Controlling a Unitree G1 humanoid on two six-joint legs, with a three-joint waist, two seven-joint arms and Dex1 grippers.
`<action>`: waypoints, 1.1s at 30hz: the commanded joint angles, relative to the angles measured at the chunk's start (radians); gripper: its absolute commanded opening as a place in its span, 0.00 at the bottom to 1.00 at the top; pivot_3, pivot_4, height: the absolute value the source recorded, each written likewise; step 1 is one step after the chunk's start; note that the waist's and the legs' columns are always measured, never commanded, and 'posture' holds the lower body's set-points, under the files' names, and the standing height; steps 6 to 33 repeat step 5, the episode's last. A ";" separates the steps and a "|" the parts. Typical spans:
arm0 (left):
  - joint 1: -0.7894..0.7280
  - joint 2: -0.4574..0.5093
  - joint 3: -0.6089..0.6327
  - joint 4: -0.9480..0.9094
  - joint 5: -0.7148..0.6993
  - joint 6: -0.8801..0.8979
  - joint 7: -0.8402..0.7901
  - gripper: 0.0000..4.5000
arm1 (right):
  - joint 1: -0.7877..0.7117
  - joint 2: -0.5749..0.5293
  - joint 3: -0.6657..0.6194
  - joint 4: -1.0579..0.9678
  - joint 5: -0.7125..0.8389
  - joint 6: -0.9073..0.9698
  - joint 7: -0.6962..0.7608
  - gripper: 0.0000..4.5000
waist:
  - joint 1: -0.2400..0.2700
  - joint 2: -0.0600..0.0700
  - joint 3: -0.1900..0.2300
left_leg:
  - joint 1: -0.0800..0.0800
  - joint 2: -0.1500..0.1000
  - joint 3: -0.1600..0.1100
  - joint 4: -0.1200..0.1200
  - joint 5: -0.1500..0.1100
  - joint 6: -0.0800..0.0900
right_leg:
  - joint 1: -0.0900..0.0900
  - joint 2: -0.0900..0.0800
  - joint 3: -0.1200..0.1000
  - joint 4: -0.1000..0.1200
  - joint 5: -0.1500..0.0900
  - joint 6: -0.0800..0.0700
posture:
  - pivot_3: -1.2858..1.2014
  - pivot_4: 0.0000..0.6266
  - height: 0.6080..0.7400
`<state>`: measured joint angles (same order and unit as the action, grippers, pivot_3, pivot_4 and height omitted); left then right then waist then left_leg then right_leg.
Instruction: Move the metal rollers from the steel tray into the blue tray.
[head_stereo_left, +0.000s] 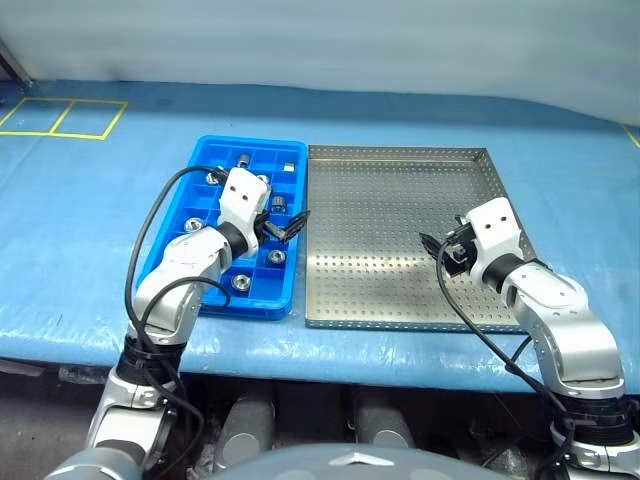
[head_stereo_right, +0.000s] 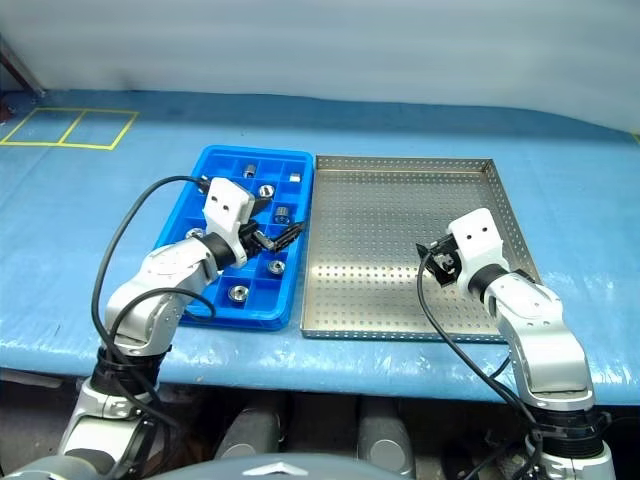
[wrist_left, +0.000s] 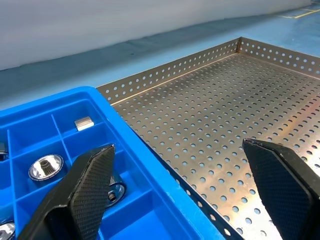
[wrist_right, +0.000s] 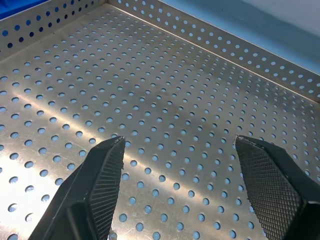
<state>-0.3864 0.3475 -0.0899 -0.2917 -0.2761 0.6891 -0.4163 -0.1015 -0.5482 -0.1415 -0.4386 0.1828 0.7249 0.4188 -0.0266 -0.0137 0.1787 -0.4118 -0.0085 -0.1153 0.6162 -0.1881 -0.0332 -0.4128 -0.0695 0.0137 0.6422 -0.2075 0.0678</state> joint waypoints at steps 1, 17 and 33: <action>0.007 -0.004 0.019 -0.032 0.009 -0.013 0.018 1.00 | -0.039 -0.019 0.002 0.006 -0.001 -0.018 0.012 0.82 | 0.001 0.000 0.000 | 0.000 0.000 0.000 0.000 0.000 0.000 | 0.000 0.000 0.000 0.000 0.000 0.000 | 0.52 0.24 1.00; 0.021 -0.008 0.020 -0.062 0.001 -0.001 0.029 1.00 | -0.082 0.001 0.018 0.030 -0.004 -0.022 -0.003 0.82 | 0.003 0.000 0.000 | 0.000 0.000 0.000 0.001 0.000 0.000 | 0.000 0.000 0.000 0.001 0.000 0.000 | 0.54 0.24 1.00; 0.021 -0.008 0.020 -0.062 0.001 -0.001 0.029 1.00 | -0.082 0.001 0.018 0.030 -0.004 -0.022 -0.003 0.82 | 0.003 0.000 0.000 | 0.000 0.000 0.000 0.001 0.000 0.000 | 0.000 0.000 0.000 0.001 0.000 0.000 | 0.54 0.24 1.00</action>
